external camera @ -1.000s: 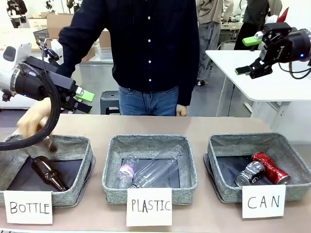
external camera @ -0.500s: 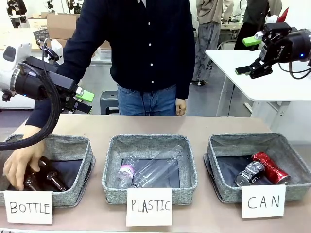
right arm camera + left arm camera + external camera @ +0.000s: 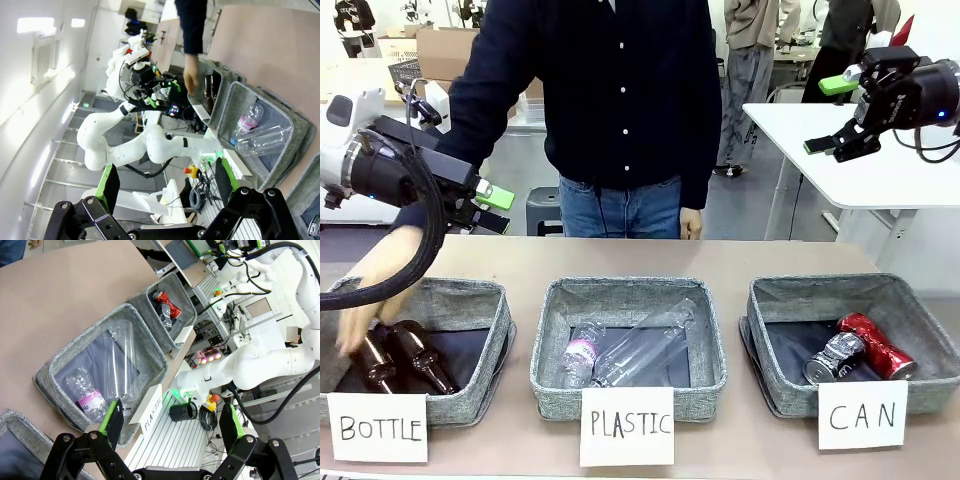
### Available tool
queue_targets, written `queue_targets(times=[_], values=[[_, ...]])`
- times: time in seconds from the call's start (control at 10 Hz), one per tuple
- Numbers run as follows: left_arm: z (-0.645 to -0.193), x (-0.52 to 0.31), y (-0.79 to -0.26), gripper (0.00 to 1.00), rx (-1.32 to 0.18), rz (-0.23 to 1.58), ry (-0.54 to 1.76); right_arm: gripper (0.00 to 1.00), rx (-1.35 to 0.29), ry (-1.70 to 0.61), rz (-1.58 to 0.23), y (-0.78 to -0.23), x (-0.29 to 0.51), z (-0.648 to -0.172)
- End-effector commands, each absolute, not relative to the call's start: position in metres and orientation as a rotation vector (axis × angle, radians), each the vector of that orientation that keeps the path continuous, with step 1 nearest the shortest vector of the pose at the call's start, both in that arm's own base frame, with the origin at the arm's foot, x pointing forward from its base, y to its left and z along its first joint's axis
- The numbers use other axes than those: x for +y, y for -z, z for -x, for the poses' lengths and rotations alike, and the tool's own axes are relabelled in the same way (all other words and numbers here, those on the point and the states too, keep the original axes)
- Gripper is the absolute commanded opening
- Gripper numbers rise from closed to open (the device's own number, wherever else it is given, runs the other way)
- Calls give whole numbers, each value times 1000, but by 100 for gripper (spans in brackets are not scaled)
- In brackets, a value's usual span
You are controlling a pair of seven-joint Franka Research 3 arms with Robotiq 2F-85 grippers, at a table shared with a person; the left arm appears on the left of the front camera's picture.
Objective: Sort the can waste into the basket.
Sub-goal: Pick up the can waste from the table and place it in the right Fabric basket.
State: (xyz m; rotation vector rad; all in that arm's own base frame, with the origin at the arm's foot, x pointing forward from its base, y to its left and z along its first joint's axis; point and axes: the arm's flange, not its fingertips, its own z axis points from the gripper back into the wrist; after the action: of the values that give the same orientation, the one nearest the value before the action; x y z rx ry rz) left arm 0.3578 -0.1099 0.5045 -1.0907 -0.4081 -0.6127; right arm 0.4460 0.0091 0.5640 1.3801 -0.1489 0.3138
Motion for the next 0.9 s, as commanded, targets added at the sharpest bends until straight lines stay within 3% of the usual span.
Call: queue_targets(times=[0.0, 0.8], values=[[-359, -109, -507, 100, -422, 1105, 602, 100, -159, -336, -1384, -565, 9, -447], [-359, -109, -507, 100, -422, 1105, 602, 100, -159, -336, -1384, -565, 9, -447]])
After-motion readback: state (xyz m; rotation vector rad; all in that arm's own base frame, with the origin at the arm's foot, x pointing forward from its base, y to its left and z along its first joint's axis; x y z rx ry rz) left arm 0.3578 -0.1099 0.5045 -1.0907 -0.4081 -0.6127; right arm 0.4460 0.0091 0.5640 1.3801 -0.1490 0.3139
